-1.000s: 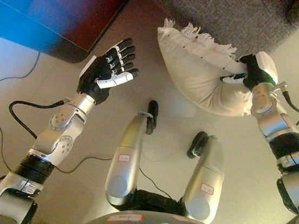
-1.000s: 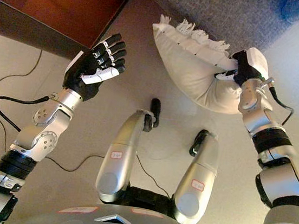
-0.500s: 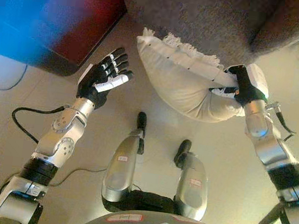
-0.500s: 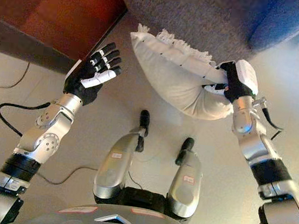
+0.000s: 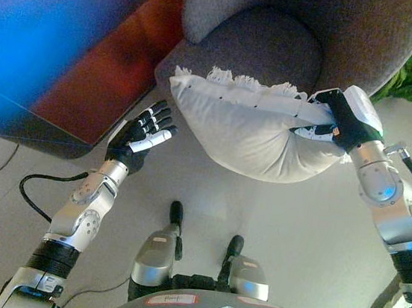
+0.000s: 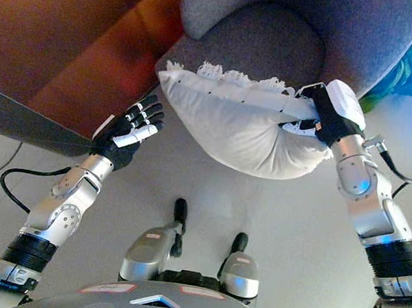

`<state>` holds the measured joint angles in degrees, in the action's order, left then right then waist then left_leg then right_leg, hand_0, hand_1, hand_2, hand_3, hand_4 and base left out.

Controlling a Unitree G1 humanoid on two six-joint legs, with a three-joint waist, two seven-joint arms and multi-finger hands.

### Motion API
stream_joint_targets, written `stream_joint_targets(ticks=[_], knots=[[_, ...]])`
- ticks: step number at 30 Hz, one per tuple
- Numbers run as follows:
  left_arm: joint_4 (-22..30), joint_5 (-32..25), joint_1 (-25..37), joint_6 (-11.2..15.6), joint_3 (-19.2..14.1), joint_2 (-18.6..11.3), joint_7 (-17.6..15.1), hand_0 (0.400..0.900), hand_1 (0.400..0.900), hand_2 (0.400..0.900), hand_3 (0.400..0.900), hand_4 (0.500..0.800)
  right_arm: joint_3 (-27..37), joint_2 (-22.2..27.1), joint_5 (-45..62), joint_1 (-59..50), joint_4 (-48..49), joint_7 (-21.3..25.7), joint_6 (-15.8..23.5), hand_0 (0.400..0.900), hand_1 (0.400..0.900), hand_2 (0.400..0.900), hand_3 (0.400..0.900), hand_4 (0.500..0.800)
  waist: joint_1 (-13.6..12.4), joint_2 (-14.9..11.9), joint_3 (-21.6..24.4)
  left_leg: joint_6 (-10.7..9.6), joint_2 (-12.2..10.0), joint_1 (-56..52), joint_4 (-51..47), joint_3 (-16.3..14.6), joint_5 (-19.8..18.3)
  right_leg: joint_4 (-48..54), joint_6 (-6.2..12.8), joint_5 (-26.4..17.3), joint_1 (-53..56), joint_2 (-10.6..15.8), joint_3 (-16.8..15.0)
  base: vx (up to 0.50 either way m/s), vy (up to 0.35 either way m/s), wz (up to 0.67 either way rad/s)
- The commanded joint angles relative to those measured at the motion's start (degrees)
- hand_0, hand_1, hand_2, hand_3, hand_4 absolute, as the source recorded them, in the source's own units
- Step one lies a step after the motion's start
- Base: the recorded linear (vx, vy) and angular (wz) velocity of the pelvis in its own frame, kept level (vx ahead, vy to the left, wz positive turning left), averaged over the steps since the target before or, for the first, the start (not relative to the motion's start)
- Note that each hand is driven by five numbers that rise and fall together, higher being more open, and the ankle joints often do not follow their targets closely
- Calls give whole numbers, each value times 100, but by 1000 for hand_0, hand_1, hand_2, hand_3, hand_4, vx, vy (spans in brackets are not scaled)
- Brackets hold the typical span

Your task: Pick up the pillow and put it on the sofa.

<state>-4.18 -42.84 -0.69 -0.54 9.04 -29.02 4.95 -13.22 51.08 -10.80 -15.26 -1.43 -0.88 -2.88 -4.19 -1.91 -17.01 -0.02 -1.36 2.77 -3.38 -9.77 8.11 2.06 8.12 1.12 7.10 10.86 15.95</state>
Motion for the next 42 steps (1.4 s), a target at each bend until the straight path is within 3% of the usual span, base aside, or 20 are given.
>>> stream_joint_targets(ticks=[1,12,17,21,22,23,27,30,37,42], knots=[[-121,177,-59,263,-132,95,347,900,900,900,900,800,139,596,739,-1558,188,222,607,400,400,400,400,500,-158,-201,1203,-235,-165,-356,354,-122,-891,3,-98,-371,-386,-133,343,92,35,15],[70,220,-224,-27,-132,-42,667,900,900,900,900,800,-659,1123,1125,-2971,-1520,-273,278,400,400,400,400,500,-552,-438,1358,-270,-145,-518,-114,243,-693,-19,-103,-313,-183,-205,650,94,16,21],[174,201,-99,-240,6,-208,831,900,900,900,900,800,-1583,1277,1223,-4104,-3207,-391,132,400,400,400,400,500,-876,-580,1257,-316,-129,-419,-162,551,-614,-10,-111,-307,-97,-272,814,125,-48,26],[255,137,117,-215,177,-376,882,900,900,900,900,800,-2132,1102,1363,-4968,-4449,-165,-307,400,400,400,400,500,-1145,-666,1067,-313,-94,-148,-162,829,-526,8,-122,-330,-206,-328,859,36,-89,21],[260,101,223,-189,213,-419,871,900,900,900,900,800,-2213,1028,1323,-5137,-4704,35,-387,776,776,776,776,726,-1192,-675,987,-310,-91,-65,-159,883,-502,16,-126,-342,-255,-338,861,-78,-108,17],[267,57,331,-159,245,-461,854,900,900,900,900,800,-2268,949,1225,-5294,-4927,200,-495,900,900,900,900,800,-1242,-681,903,-302,-84,23,-157,935,-479,31,-125,-355,-300,-349,864,-108,-114,14],[354,0,567,-92,309,-587,797,900,900,900,900,800,-2437,770,1235,-5647,-5341,886,-838,900,900,900,900,800,-1370,-690,651,-248,-63,237,-162,1081,-413,72,-114,-403,-398,-383,870,-56,-87,11],[381,10,587,-23,367,-643,760,900,900,900,900,800,-2339,668,1223,-5724,-5487,1366,-833,900,900,900,900,800,-1422,-645,577,-227,-47,268,-162,1132,-409,77,-108,-401,-390,-380,899,30,-9,11],[461,92,414,45,299,-708,769,900,900,900,900,800,-1954,577,1465,-5238,-4938,1922,-945,900,900,900,900,800,-1387,-638,624,-170,-34,150,-162,1093,-479,39,-75,-356,-303,-362,896,50,13,-1],[419,169,285,44,278,-606,766,900,900,900,900,800,-1338,363,1680,-4363,-4212,2144,-711,900,900,900,900,800,-1181,-601,807,-134,-53,-54,-162,922,-560,-3,-54,-339,-233,-332,792,57,52,-17]])
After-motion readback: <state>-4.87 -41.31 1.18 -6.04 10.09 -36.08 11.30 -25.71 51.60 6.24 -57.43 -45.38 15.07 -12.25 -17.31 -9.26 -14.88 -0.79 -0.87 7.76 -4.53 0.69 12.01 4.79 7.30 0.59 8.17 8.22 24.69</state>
